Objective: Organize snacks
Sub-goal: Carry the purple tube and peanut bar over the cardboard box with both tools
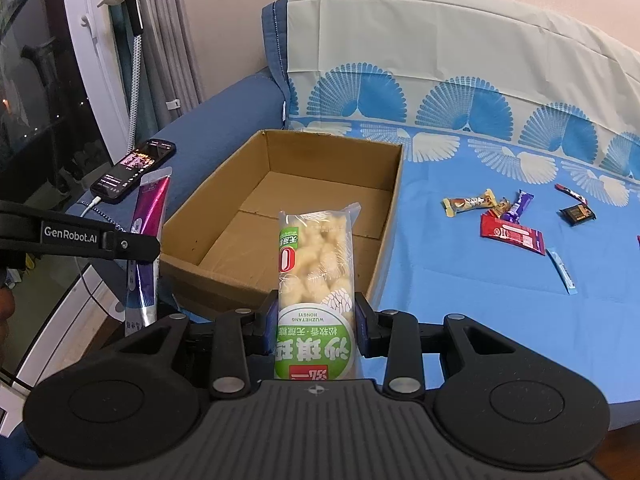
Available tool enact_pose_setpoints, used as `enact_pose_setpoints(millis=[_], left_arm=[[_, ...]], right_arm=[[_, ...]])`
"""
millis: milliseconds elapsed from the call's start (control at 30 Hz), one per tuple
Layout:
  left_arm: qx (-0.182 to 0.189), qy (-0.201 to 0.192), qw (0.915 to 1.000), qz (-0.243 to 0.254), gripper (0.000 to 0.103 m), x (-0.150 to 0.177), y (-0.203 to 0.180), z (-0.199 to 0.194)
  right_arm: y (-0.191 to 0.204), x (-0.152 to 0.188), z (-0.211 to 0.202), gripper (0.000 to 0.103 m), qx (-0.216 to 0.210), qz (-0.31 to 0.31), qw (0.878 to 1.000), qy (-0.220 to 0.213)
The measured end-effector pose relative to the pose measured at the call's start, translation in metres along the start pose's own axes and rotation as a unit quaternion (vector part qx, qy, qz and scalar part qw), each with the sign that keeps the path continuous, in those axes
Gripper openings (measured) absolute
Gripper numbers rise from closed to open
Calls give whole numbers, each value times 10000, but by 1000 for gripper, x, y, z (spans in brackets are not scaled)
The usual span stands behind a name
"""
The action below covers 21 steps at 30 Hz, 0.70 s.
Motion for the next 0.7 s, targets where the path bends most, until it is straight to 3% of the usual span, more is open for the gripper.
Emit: enact_pose_setpoints(millis=[400,700], left_arm=[[38,-117,9999,84,17,-49,3,32],[-84,123,9996,222,17,-78,7,82]], right_arm=[[4,-30,40,38,-72,10,10000,28],[0,-54,90,38,-102,56,9998,133]])
Point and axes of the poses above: each gripper's, at about its wrist camera, not at the fingertips, and z roughly the way its jaws point, y to its left, x to its underside, the point moved 2 cm from there along z, roughly the way its jaws point, and after that the axes turned 1 degree about x, right-handed, at the moved point
